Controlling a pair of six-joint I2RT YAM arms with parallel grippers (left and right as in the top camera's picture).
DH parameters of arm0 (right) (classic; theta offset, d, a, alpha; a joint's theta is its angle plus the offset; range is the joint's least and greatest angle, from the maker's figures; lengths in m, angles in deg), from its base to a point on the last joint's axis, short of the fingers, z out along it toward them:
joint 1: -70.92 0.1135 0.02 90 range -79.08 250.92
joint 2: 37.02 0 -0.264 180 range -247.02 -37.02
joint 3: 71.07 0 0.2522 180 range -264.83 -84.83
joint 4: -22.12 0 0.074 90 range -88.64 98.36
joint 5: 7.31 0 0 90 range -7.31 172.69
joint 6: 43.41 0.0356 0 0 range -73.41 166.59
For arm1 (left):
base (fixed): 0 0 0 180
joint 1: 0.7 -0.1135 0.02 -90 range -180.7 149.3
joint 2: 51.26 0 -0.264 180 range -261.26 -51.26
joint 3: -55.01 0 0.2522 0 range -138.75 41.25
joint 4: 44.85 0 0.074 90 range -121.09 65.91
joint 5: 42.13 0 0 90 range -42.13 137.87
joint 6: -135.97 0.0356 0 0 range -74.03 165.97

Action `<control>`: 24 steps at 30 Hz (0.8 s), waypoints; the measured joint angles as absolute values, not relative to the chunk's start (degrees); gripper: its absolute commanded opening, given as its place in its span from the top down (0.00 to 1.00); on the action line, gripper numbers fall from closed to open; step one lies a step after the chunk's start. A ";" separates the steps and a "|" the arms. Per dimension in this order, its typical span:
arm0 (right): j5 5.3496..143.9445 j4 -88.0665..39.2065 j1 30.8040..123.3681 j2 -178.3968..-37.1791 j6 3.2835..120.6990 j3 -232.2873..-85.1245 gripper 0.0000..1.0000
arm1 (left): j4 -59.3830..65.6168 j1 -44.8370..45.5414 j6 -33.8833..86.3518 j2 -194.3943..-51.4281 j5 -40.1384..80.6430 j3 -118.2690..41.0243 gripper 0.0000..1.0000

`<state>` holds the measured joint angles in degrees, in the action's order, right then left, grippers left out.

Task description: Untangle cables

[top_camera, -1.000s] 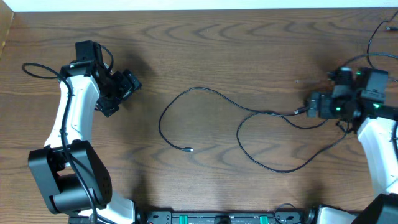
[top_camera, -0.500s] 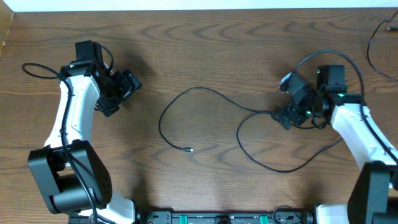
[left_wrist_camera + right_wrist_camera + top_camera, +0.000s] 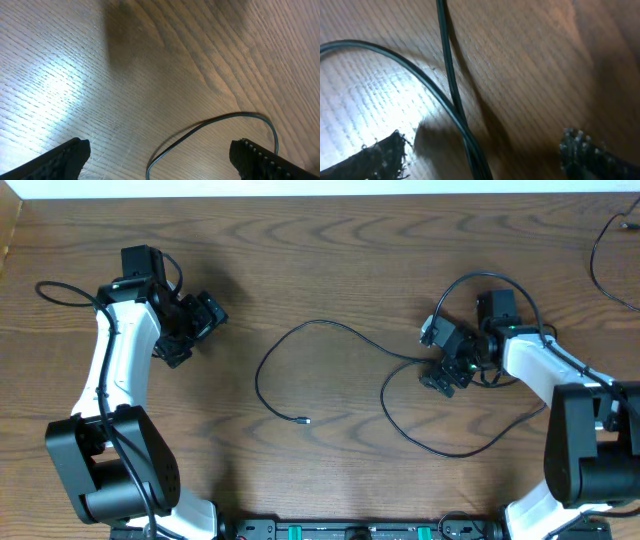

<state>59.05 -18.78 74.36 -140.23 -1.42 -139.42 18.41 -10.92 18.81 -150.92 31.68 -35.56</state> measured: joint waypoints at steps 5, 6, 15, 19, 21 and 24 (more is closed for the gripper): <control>59.29 -18.26 74.39 -140.65 -2.09 -139.48 0.99 | 18.41 -10.92 18.81 -150.92 31.68 -35.56 0.06; 59.60 -18.04 74.39 -140.69 -2.18 -139.46 0.99 | 18.38 -10.92 18.81 -150.92 31.68 -35.56 0.06; 77.24 -14.23 74.69 -140.26 3.02 -140.38 0.99 | 18.41 -10.92 18.79 -150.92 31.68 -35.56 0.06; 91.75 -12.59 72.83 -140.41 8.92 -140.36 0.99 | 18.41 -10.92 18.81 -150.92 31.68 -35.56 0.06; 98.26 -11.92 70.61 -140.87 12.33 -140.25 0.99 | 18.41 -10.92 18.81 -150.92 31.68 -35.56 0.06; 105.19 -11.46 66.02 -141.26 17.64 -140.20 0.99 | 18.41 -10.92 18.81 -150.92 31.68 -35.56 0.06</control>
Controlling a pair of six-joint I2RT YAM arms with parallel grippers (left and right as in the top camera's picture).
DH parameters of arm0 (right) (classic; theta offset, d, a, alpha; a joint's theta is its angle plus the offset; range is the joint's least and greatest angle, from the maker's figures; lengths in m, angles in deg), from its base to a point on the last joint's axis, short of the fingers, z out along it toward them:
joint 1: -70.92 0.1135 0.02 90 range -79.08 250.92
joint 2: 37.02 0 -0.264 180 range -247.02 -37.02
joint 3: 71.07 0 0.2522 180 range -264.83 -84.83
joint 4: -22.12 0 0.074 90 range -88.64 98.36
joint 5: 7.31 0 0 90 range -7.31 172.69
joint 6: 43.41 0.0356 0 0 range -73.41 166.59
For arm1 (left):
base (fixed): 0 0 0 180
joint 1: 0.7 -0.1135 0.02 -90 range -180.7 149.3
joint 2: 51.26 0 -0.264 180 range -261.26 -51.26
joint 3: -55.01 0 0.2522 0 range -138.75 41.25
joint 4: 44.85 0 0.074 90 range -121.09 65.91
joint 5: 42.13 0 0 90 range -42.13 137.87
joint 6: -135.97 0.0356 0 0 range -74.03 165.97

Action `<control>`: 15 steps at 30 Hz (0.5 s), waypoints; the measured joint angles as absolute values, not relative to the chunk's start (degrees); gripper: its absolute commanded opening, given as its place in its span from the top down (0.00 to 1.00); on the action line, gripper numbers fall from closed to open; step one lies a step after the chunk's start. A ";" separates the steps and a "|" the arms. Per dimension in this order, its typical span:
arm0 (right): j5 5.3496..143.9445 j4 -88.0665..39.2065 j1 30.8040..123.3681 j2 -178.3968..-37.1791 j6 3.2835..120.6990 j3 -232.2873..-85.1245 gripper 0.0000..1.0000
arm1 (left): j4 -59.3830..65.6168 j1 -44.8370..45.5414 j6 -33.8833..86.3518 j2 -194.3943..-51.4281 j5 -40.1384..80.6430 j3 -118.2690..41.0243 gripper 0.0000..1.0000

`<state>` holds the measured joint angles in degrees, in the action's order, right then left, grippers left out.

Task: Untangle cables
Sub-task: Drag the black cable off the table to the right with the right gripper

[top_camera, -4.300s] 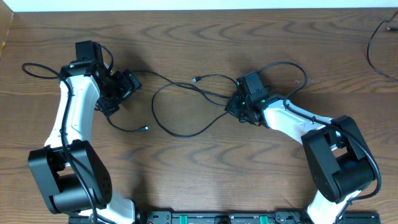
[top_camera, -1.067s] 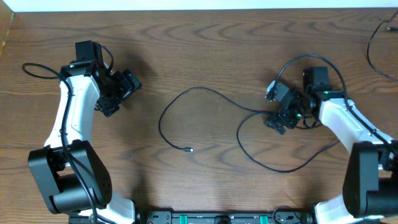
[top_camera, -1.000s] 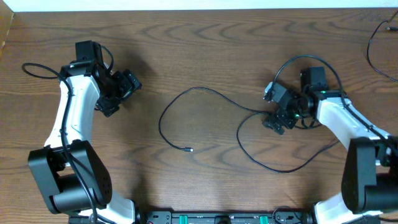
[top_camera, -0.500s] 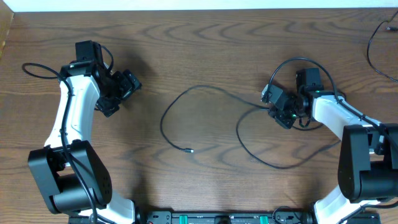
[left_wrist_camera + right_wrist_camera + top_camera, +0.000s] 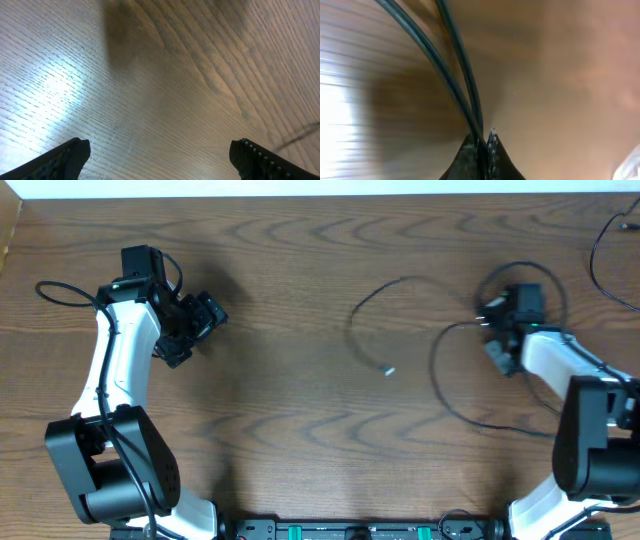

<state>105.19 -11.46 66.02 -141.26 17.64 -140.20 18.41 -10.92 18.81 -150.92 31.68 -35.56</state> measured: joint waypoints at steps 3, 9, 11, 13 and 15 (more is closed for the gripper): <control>109.21 -11.37 59.96 -141.35 23.89 -140.18 0.99 | 18.41 -10.92 18.81 -150.92 31.68 -35.56 0.06; 109.74 -11.06 47.11 -141.44 34.21 -140.14 0.99 | 18.41 -10.92 18.81 -150.92 31.68 -35.56 0.06; 109.15 -11.06 44.25 -141.44 35.57 -140.14 0.99 | 18.41 -10.92 18.81 -150.92 31.68 -35.56 0.06; 108.60 -10.63 41.91 -141.44 36.42 -140.09 0.99 | 18.41 -10.92 18.81 -150.92 31.68 -35.56 0.06; 108.08 -8.97 40.07 -141.44 36.99 -140.01 0.99 | 18.41 -10.92 18.81 -150.92 31.68 -35.56 0.06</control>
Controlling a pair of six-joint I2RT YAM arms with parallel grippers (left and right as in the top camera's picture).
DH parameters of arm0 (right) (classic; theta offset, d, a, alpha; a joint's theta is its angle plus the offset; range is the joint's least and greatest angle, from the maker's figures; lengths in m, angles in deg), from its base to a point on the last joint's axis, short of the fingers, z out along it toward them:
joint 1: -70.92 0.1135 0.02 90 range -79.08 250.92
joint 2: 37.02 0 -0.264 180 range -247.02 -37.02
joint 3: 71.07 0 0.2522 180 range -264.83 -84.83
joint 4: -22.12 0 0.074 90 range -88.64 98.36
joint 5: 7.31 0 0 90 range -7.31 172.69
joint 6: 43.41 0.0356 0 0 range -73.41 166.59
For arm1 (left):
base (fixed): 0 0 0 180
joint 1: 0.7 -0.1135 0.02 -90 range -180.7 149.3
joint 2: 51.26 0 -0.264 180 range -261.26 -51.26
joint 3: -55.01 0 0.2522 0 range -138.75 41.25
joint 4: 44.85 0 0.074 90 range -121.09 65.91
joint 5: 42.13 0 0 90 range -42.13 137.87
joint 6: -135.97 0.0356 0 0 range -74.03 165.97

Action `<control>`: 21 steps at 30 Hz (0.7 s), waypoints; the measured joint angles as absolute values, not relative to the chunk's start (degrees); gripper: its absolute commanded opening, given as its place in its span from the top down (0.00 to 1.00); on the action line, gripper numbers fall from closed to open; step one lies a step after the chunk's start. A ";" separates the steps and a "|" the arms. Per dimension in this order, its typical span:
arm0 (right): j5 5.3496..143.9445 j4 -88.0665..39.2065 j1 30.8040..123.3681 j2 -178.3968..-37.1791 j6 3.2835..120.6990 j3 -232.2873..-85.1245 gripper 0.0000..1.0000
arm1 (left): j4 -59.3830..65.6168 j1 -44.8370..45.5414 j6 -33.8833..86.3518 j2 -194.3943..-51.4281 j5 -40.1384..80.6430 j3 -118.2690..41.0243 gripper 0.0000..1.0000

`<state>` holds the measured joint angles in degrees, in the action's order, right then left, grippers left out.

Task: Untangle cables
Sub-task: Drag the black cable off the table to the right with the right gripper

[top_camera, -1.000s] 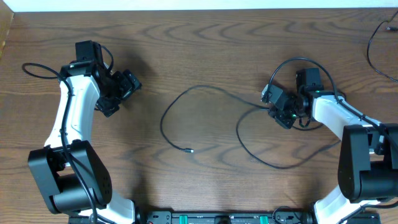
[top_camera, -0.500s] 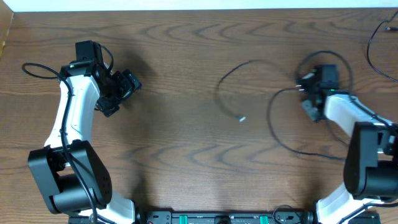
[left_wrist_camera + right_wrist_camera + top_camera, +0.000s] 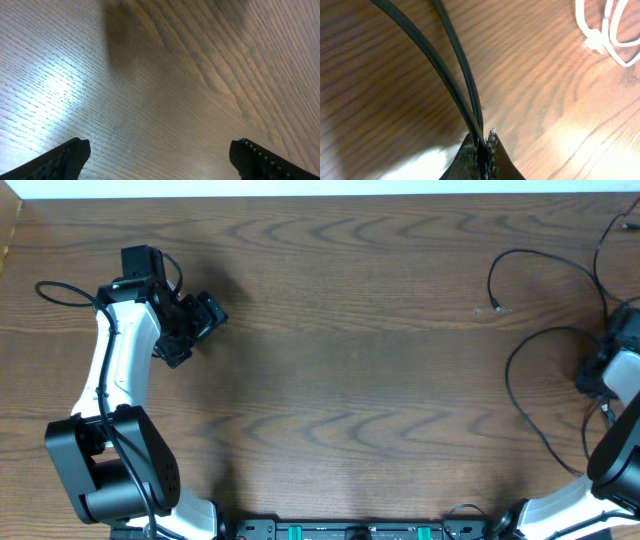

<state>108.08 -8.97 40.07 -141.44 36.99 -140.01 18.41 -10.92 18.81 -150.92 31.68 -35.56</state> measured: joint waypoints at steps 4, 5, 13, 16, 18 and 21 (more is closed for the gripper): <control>107.60 -3.63 36.33 -141.52 37.53 -139.88 0.99 | 18.41 -10.92 18.81 -150.92 31.68 -35.56 0.06; 107.55 -2.17 35.46 -141.52 37.42 -139.77 0.99 | 18.41 -10.92 18.81 -150.92 31.68 -35.56 0.06; 107.51 12.96 33.23 -141.63 27.74 -139.48 0.99 | 18.38 -10.92 18.81 -150.92 31.68 -35.56 0.06; 107.51 20.65 33.10 -141.63 23.92 -139.44 0.99 | 18.41 -10.92 18.81 -150.92 31.68 -35.56 0.06; 107.71 25.44 32.79 -141.63 22.06 -139.44 0.99 | 18.38 -10.92 18.81 -150.92 31.71 -35.56 0.06; 108.12 30.68 32.14 -141.63 20.00 -139.46 0.99 | 18.38 -10.92 18.81 -150.92 31.68 -35.56 0.06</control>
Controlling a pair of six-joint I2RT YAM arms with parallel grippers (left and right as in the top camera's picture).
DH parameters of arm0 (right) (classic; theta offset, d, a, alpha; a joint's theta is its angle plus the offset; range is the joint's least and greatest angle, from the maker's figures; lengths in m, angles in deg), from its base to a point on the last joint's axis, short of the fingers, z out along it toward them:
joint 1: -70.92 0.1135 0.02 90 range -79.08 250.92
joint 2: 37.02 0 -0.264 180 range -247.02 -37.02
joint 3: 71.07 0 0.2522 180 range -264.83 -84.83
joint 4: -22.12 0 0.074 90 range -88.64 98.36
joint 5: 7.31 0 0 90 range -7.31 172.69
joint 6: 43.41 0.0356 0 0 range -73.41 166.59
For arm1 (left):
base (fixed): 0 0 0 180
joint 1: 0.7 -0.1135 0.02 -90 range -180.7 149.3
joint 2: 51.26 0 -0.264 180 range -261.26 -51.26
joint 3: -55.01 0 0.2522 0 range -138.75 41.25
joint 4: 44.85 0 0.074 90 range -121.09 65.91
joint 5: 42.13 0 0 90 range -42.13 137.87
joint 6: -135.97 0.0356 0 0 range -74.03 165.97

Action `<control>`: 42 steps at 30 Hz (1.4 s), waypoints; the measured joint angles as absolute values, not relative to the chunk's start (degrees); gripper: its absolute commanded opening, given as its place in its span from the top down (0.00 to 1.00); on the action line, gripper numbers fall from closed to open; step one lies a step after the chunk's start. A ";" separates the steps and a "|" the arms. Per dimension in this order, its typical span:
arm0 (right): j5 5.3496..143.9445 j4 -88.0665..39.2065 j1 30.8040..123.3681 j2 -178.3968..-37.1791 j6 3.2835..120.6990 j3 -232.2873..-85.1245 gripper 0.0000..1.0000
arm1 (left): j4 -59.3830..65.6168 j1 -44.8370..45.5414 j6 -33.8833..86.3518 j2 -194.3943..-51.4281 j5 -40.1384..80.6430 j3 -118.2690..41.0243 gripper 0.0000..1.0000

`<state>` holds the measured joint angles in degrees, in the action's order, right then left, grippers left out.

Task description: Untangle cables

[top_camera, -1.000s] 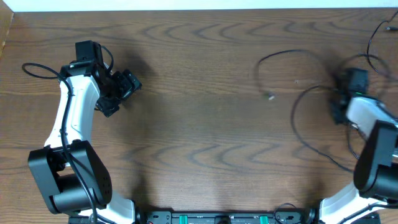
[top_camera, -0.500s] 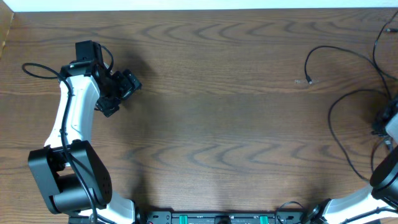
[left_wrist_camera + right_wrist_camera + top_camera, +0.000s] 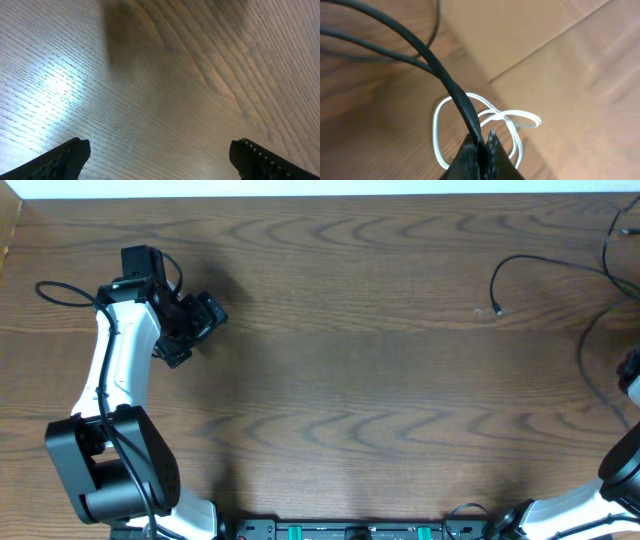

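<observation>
A thin black cable (image 3: 545, 260) lies at the table's far right, its plug end (image 3: 497, 310) pointing toward the middle. From there it arcs up and right, then runs down to the right edge. My right gripper (image 3: 484, 145) is shut on this black cable (image 3: 441, 74), two strands leading away from the jaws. In the overhead view only a sliver of that arm (image 3: 630, 375) shows at the frame's edge. A white cable (image 3: 436, 125) is looped on the wood just beneath the right gripper. My left gripper (image 3: 195, 332) hangs open at the far left, nothing between its fingers (image 3: 60, 160).
The table's edge (image 3: 470, 65) runs close past the right gripper, with a beige surface beyond it. Another dark cable (image 3: 610, 235) lies in the top right corner. The left arm's own lead (image 3: 60, 292) loops at the left.
My right gripper, still shut on the black cable, has moved farther right to the frame's edge. The cable's loop is drawn out rightward and the white cable lies right under the jaws.
My right gripper stood open over crossed strands of the black cable right of centre. Then it was shut on them and farther right, the cable dragged along. Then it was near the right edge, and now at it. The left arm stayed still, open.
</observation>
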<state>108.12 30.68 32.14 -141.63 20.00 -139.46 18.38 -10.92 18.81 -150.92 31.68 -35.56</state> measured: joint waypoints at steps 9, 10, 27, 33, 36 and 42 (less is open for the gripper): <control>108.12 30.46 30.83 -141.63 18.34 -139.46 0.47 | 18.41 -10.92 18.81 -150.92 31.68 -35.56 0.06; 108.06 30.22 30.63 -141.63 18.28 -139.46 0.01 | 18.38 -10.92 18.81 -150.92 31.68 -35.56 0.06; 100.45 16.45 33.14 -134.09 32.57 -139.46 0.01 | 18.38 -10.92 18.81 -150.92 31.71 -35.56 0.06; 83.16 8.69 36.86 -130.40 44.75 -139.57 0.01 | 18.41 -10.92 18.81 -150.92 31.68 -35.56 0.06; 78.44 5.52 39.57 -131.49 49.69 -139.53 0.01 | 18.41 -10.92 18.81 -150.92 31.68 -35.56 0.06; 74.46 6.71 47.74 -137.37 53.12 -139.53 0.01 | 18.41 -10.92 18.81 -150.92 31.68 -35.56 0.06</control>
<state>74.46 6.71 47.74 -137.37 53.12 -139.53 18.41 -10.92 18.81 -150.92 31.68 -35.56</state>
